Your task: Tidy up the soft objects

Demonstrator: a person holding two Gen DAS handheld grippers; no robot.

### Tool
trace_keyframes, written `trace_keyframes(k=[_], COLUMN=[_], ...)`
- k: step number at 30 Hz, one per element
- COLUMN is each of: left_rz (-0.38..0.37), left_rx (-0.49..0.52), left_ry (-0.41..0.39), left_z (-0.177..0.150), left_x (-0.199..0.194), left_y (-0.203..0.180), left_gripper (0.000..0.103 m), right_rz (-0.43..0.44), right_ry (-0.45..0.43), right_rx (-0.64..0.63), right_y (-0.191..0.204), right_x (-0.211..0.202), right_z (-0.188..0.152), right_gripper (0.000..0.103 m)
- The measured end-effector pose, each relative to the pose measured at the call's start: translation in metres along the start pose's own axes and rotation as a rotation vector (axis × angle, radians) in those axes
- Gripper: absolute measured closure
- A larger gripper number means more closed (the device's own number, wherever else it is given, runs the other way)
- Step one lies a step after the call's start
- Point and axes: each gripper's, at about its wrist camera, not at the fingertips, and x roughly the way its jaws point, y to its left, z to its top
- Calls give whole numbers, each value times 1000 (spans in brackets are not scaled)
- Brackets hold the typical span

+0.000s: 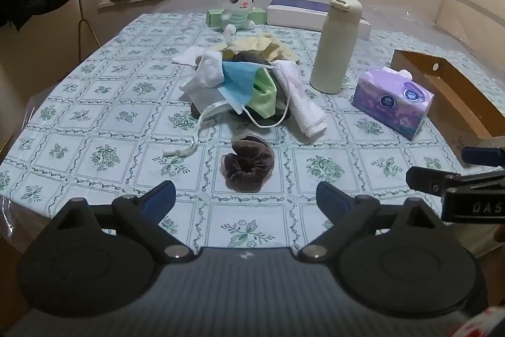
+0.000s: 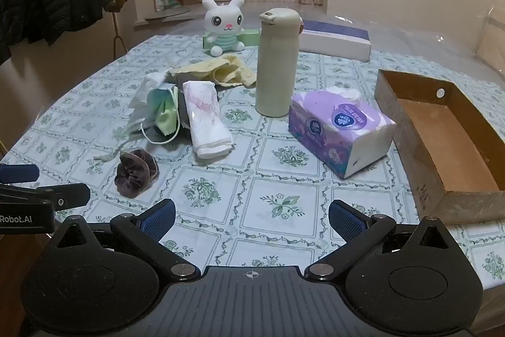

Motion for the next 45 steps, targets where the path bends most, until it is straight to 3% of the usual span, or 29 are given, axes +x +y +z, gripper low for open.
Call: trace_keyframes(k=[45], left_rz=[-24], left_rx=[-22], left_ry=[4], left_z=[0], left_x=[1], left_y=[1], left_gripper=[8], right_rz=[-4], right_ry=[0], right_rx=[-2], right_y=[-1], right_x=[-2], right_z=[1], right_gripper=[0])
